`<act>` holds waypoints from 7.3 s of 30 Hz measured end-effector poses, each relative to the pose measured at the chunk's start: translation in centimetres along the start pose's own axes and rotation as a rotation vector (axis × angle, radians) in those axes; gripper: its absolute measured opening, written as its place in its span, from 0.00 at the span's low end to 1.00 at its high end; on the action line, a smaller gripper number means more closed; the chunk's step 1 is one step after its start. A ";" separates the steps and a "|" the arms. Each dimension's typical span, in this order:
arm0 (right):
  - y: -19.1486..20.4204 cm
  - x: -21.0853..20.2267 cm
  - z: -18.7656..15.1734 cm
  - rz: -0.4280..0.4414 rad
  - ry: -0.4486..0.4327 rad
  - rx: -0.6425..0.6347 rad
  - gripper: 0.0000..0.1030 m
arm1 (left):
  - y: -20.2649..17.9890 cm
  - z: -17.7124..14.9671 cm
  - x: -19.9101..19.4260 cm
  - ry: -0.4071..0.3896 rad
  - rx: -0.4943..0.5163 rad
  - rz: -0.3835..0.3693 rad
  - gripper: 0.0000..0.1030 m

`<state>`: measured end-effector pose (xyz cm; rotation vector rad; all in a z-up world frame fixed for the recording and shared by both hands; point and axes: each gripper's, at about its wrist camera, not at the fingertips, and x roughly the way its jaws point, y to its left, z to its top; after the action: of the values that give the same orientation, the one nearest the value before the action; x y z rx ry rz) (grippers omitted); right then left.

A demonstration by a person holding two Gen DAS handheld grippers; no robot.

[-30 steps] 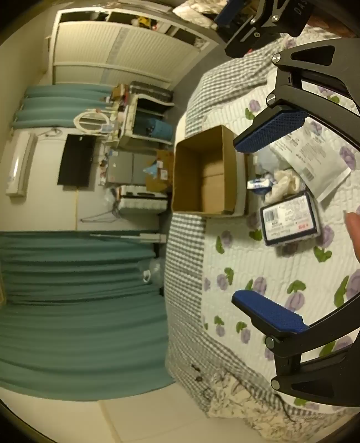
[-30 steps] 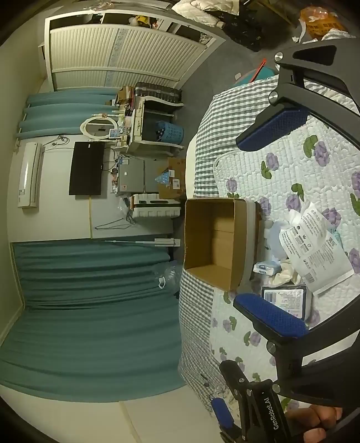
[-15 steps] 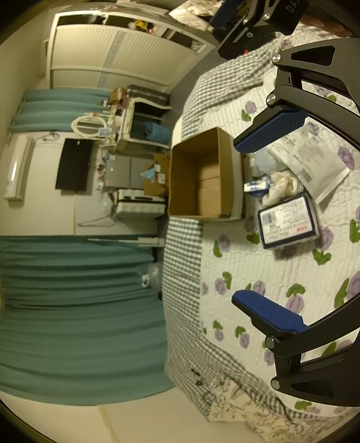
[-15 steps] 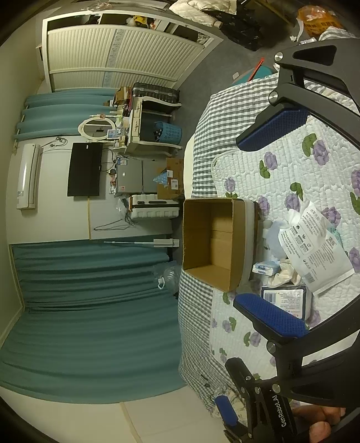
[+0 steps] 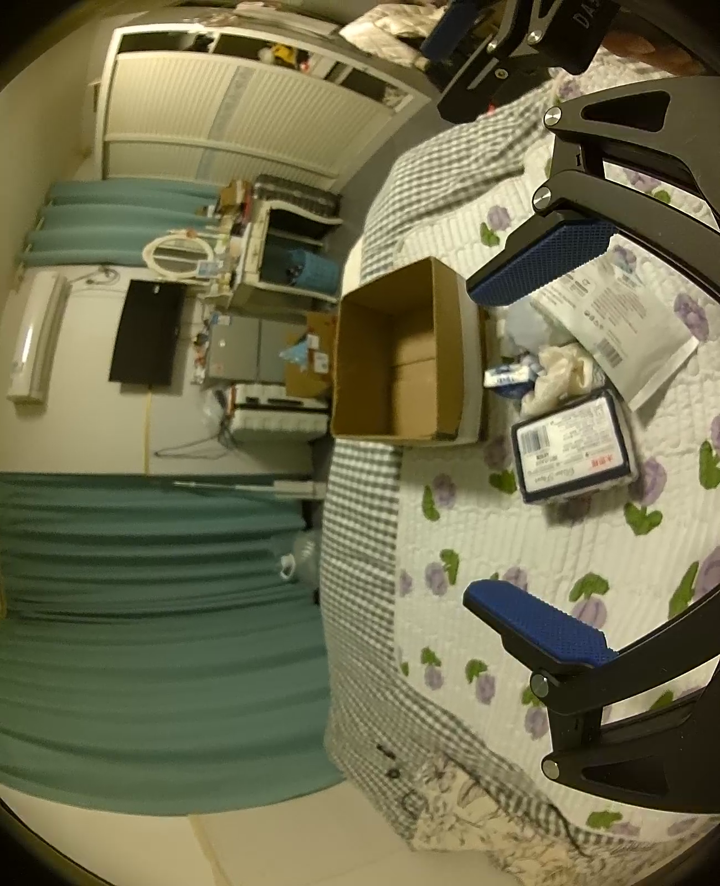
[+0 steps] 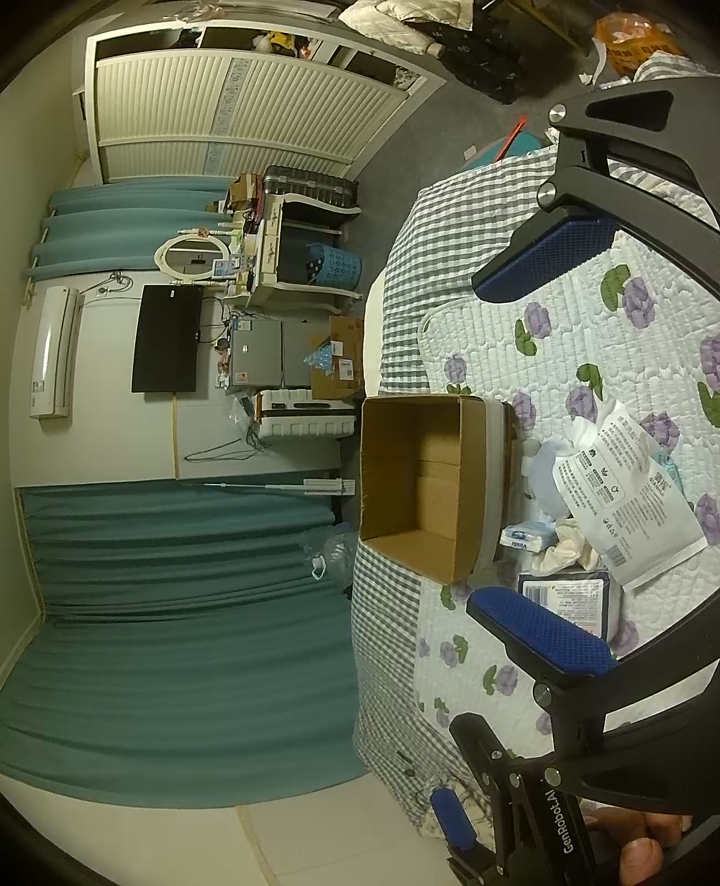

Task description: Organize soft objects

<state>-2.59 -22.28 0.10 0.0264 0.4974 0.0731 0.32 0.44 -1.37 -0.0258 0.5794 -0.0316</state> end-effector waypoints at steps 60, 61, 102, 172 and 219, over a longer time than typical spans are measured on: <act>0.1 4.9 -2.2 -0.029 0.083 -0.034 1.00 | 1.8 -1.9 5.4 0.093 -0.016 -0.049 0.98; 0.0 5.4 -2.6 -0.029 0.096 -0.030 1.00 | 1.8 -2.2 6.1 0.112 -0.018 -0.049 0.98; 2.1 18.4 -14.1 0.053 0.523 0.043 0.94 | 1.8 -11.8 20.2 0.524 -0.105 -0.051 0.83; 0.3 -1.0 8.4 -0.036 -0.296 -0.008 0.28 | -0.5 7.2 0.8 -0.149 0.016 -0.155 0.57; -0.2 35.8 4.2 -0.005 0.307 -0.227 0.28 | -7.9 4.4 31.1 0.372 0.117 -0.097 0.58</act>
<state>30.85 -19.76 -13.25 -0.2107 0.7934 0.1293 28.51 -8.55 -14.45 0.0673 0.9469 -0.1671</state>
